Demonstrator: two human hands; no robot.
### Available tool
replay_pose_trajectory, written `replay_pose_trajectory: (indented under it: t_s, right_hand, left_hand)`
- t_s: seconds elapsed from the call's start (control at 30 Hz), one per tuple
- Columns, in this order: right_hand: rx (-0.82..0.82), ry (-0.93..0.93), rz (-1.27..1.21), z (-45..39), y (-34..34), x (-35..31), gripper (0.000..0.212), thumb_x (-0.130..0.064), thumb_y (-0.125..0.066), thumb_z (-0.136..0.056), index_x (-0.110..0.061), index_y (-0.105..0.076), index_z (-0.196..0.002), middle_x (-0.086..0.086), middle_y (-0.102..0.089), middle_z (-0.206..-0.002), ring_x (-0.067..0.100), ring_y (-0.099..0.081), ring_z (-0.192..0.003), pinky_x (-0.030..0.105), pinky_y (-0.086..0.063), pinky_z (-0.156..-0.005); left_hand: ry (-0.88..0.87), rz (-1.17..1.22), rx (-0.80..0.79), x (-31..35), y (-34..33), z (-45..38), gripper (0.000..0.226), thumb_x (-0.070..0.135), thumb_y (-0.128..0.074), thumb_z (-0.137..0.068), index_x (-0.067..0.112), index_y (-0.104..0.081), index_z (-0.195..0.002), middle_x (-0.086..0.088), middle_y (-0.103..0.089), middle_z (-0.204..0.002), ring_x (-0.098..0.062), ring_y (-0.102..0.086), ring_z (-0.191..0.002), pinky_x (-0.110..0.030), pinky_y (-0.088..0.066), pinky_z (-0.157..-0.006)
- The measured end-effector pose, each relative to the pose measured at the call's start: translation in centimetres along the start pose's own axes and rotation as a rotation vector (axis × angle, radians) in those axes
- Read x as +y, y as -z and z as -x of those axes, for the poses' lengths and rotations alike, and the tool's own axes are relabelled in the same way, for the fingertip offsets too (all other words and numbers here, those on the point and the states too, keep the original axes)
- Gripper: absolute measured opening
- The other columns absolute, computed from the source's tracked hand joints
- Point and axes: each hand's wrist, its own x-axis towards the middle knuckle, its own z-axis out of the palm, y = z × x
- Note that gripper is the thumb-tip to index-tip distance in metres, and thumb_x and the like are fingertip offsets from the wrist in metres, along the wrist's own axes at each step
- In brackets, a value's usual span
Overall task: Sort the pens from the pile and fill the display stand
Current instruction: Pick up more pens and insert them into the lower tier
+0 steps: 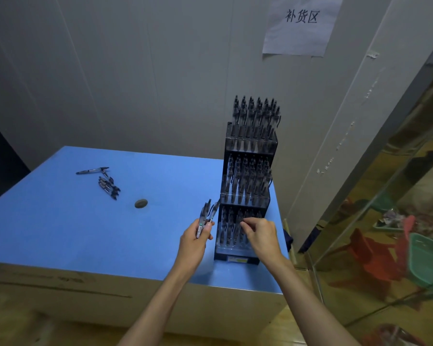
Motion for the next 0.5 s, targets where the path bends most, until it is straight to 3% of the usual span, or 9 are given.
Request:
replay_pose_trajectory:
  t_s: [0.1, 0.23, 0.37, 0.5]
  right_hand:
    - [-0.035, -0.001, 0.006, -0.1, -0.1, 0.0, 0.017, -0.018, -0.066, -0.096, -0.005, -0.077, -0.1, 0.008, -0.076, -0.085, 0.019, -0.069, -0.079, 0.037, -0.057, -0.08]
    - [-0.119, -0.028, 0.061, -0.2, -0.5, 0.2, 0.018, -0.021, -0.065, -0.096, -0.011, -0.079, -0.102, -0.001, -0.072, -0.076, 0.007, -0.059, -0.066, 0.019, -0.044, -0.066]
    - [-0.129, -0.073, 0.085, -0.3, -0.4, 0.4, 0.019, -0.026, -0.068, -0.094, -0.011, -0.079, -0.097, 0.0, -0.075, -0.081, 0.009, -0.064, -0.071, 0.022, -0.049, -0.069]
    - [-0.074, -0.056, 0.03, -0.6, 1.0, 0.0, 0.019, -0.031, -0.071, -0.092, -0.014, -0.08, -0.089, -0.009, -0.072, -0.073, 0.004, -0.064, -0.069, 0.022, -0.053, -0.072]
  left_hand:
    - [-0.002, 0.031, -0.002, 0.2, -0.5, 0.1, 0.018, 0.037, -0.052, -0.104, 0.029, -0.069, -0.105, 0.005, -0.061, -0.076, -0.009, -0.039, -0.054, -0.025, -0.039, -0.058]
    - [-0.005, 0.04, -0.001, 0.5, -0.7, 0.1, 0.019, 0.036, -0.053, -0.104, 0.026, -0.069, -0.103, 0.004, -0.059, -0.075, -0.009, -0.039, -0.054, -0.024, -0.038, -0.058]
    - [0.005, 0.031, -0.02, 0.6, -0.7, 0.2, 0.021, 0.038, -0.049, -0.106, 0.031, -0.069, -0.108, 0.008, -0.062, -0.076, -0.011, -0.04, -0.054, -0.022, -0.039, -0.057]
    - [0.0, 0.039, -0.043, 1.0, -1.1, 0.1, 0.021, 0.034, -0.053, -0.104, 0.02, -0.07, -0.103, 0.008, -0.062, -0.074, -0.005, -0.045, -0.055, -0.024, -0.039, -0.06]
